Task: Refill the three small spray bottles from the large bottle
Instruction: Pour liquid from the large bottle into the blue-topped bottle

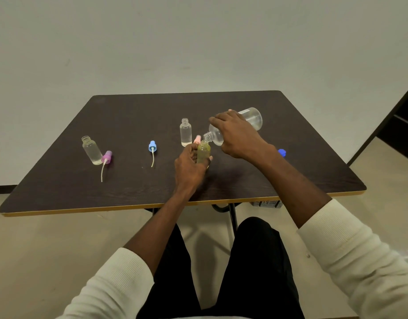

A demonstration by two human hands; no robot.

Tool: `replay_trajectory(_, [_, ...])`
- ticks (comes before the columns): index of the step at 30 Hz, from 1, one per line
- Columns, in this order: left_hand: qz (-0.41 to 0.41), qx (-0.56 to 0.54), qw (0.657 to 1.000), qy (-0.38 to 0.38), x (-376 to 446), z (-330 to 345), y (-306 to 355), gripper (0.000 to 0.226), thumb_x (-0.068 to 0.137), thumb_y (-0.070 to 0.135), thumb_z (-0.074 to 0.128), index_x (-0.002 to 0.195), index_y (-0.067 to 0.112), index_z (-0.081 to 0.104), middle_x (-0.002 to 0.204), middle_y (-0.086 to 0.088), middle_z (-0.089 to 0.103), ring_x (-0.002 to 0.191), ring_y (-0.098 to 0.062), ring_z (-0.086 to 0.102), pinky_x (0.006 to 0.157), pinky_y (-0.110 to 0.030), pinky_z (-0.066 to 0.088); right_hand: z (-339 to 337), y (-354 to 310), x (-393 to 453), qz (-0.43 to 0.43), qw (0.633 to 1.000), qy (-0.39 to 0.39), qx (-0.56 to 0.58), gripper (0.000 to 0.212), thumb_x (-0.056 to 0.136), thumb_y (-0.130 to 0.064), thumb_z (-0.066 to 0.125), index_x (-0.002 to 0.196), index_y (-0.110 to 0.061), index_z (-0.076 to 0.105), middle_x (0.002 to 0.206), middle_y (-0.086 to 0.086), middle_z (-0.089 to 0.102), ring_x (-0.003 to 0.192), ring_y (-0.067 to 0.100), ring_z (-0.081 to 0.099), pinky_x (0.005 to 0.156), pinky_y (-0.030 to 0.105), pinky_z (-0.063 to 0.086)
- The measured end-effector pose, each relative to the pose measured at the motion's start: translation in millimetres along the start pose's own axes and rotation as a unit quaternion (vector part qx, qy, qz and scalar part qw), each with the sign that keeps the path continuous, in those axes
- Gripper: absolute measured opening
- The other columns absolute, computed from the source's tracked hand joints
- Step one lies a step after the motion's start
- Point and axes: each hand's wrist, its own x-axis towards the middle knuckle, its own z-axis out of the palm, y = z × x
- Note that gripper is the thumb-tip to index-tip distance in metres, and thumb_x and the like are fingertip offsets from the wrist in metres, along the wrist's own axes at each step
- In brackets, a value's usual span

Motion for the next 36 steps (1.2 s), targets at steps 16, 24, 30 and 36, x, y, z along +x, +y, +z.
replay_trajectory(16, [0.002, -0.003, 1.000, 0.005, 0, -1, 2, 0.046, 0.082, 0.015, 0.083, 0.125, 0.016, 0.066, 0.101, 0.012, 0.073, 0.094, 0.001, 0.071, 0.079, -0.015, 0.056, 24, 3, -9, 0.113, 0.964, 0.043, 0.235, 0.055, 0.068, -0.024, 0.077, 0.118, -0.015, 0.054, 0.111, 0.004, 0.061, 0.095, 0.024, 0.058, 0.071, 0.027, 0.038])
replay_trajectory(24, [-0.001, -0.012, 1.000, 0.007, 0, -1, 0, 0.041, 0.084, 0.020, 0.082, 0.122, 0.017, 0.067, 0.104, 0.007, 0.076, 0.095, -0.004, 0.073, 0.087, -0.033, 0.061, 24, -1, -10, 0.220, 0.881, 0.142, 0.394, 0.045, 0.069, -0.027, 0.082, 0.106, -0.018, 0.059, 0.096, -0.008, 0.062, 0.079, 0.005, 0.056, 0.063, 0.010, 0.039])
replay_trajectory(30, [0.017, -0.008, 1.000, 0.011, -2, -1, 2, 0.046, 0.086, 0.018, 0.081, 0.129, 0.017, 0.066, 0.114, 0.006, 0.075, 0.100, -0.002, 0.071, 0.085, -0.017, 0.057, 40, 6, -13, 0.259, 0.847, 0.160, 0.436, 0.048, 0.070, -0.027, 0.081, 0.111, -0.019, 0.059, 0.103, -0.005, 0.066, 0.092, 0.013, 0.062, 0.079, 0.025, 0.051])
replay_trajectory(36, [0.007, -0.012, 1.000, 0.009, -2, 0, 1, 0.037, 0.089, 0.025, 0.079, 0.123, 0.018, 0.067, 0.098, 0.015, 0.074, 0.092, 0.004, 0.071, 0.086, -0.032, 0.061, 45, 8, -18, 0.254, 0.836, 0.164, 0.458, 0.050, 0.073, -0.028, 0.081, 0.117, -0.022, 0.056, 0.107, -0.007, 0.064, 0.096, 0.012, 0.062, 0.085, 0.029, 0.053])
